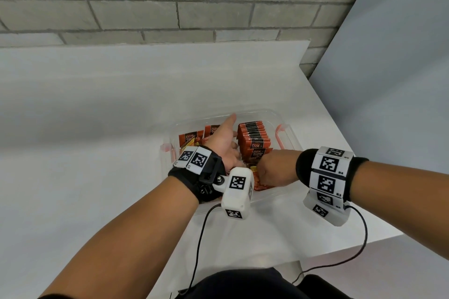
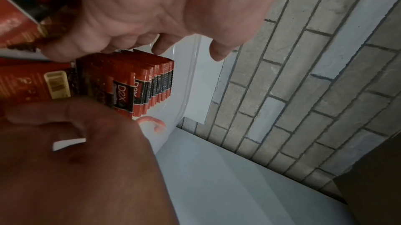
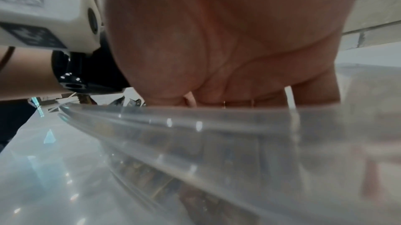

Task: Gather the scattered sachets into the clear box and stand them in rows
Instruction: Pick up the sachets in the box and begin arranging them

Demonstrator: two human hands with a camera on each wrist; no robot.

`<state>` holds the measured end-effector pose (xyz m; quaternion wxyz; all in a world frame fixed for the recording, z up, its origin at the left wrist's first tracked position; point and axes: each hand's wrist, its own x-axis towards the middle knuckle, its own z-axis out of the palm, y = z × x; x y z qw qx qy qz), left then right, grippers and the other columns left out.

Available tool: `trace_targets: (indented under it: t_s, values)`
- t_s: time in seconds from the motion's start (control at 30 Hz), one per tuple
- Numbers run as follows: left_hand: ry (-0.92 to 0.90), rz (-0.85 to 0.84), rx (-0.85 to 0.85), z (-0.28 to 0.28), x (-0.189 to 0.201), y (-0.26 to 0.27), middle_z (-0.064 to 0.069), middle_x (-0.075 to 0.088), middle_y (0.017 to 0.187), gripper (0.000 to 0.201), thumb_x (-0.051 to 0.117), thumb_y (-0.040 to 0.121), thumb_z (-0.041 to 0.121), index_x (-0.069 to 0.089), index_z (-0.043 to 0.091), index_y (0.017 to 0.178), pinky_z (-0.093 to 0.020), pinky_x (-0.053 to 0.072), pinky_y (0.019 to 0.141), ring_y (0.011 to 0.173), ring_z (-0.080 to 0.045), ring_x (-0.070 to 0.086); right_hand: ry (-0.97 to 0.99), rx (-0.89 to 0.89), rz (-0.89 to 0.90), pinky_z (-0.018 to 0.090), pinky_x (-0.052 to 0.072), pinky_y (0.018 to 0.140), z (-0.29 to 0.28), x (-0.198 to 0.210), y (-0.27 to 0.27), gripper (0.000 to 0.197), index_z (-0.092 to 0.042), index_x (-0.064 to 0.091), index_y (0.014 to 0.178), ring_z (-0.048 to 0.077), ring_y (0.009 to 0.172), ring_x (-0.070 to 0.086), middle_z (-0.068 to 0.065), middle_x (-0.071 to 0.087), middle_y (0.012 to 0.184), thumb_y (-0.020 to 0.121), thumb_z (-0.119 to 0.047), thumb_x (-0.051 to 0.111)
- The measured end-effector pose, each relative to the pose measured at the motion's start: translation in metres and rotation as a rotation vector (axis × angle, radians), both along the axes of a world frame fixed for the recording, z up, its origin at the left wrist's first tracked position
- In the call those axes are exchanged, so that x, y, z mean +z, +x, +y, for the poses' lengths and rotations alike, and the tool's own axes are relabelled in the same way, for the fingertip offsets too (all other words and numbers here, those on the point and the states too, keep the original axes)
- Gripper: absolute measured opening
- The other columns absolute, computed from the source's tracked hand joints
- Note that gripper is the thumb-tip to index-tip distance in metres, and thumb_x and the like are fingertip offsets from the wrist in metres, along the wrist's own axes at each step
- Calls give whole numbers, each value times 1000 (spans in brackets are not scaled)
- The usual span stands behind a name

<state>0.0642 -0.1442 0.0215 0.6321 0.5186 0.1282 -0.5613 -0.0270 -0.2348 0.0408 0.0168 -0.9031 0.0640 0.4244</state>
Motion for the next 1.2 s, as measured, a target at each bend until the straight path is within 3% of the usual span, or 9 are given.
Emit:
trace_targets:
  t_s: [0.1, 0.3, 0.47, 0.57, 0.67, 0.8, 0.9, 1.07, 1.2]
  values:
    - [-18, 3, 40, -2, 0, -2, -17, 10, 160, 75, 43, 95, 56, 18, 14, 152, -68, 16, 108, 144, -42, 16, -27, -57, -58, 27, 39, 70, -3, -2, 3, 29, -15, 47, 71, 21, 80, 51, -2, 47, 70, 98, -23, 42]
    - [-39, 39, 98, -6, 0, -3, -20, 5, 159, 77, 42, 97, 53, 9, 12, 154, -66, 14, 112, 143, -45, 15, 0, -94, -127, 22, 37, 60, -4, -5, 3, 8, -14, 52, 96, 20, 79, 50, -2, 47, 75, 96, -18, 45]
    - [-26, 73, 123, -7, -5, 1, -20, 2, 160, 77, 45, 96, 54, 13, 12, 153, -67, 11, 109, 143, -47, 10, 11, -110, -146, 26, 40, 69, -6, -10, 2, 21, -10, 56, 113, 19, 84, 52, 3, 55, 96, 96, -18, 47]
    - [-10, 84, 123, -8, -8, 1, -20, 2, 160, 79, 45, 95, 54, 13, 12, 153, -68, 11, 109, 143, -47, 11, -20, -75, -109, 26, 41, 69, -4, -11, 3, 18, -9, 58, 109, 19, 79, 53, 5, 58, 92, 96, -16, 48]
    - [-3, 90, 121, -8, -9, 1, -20, 4, 160, 77, 45, 96, 53, 13, 12, 153, -67, 11, 110, 143, -47, 14, -72, -48, -77, 25, 42, 70, -1, -13, 7, 17, -9, 58, 108, 18, 75, 52, 1, 50, 76, 94, -18, 52]
    - [1, 95, 106, -9, -11, 1, -21, 6, 159, 76, 44, 96, 52, 14, 11, 152, -66, 12, 111, 142, -47, 16, -68, -33, -81, 26, 48, 82, 3, -19, 9, 40, -9, 55, 122, 21, 95, 60, 6, 63, 107, 90, -31, 62]
    - [-1, 99, 94, -8, -12, 3, -21, 7, 159, 76, 43, 96, 53, 13, 11, 153, -66, 13, 112, 141, -49, 18, -74, -7, -54, 28, 49, 90, 8, -21, 11, 45, -10, 53, 127, 21, 106, 61, 7, 62, 117, 90, -34, 61]
    - [5, 100, 76, -8, -13, 4, -22, 8, 159, 76, 43, 96, 53, 12, 13, 153, -66, 13, 111, 141, -49, 19, -114, 10, -29, 29, 50, 91, 9, -22, 15, 49, -12, 53, 128, 21, 105, 61, 6, 62, 117, 88, -39, 64]
    - [1, 89, 32, -8, -11, 3, -25, 21, 155, 73, 40, 98, 52, 15, 11, 153, -65, 14, 110, 139, -48, 25, -135, 40, -18, 28, 49, 86, 10, -25, 14, 44, -12, 56, 124, 21, 103, 61, 5, 63, 114, 91, -40, 60]
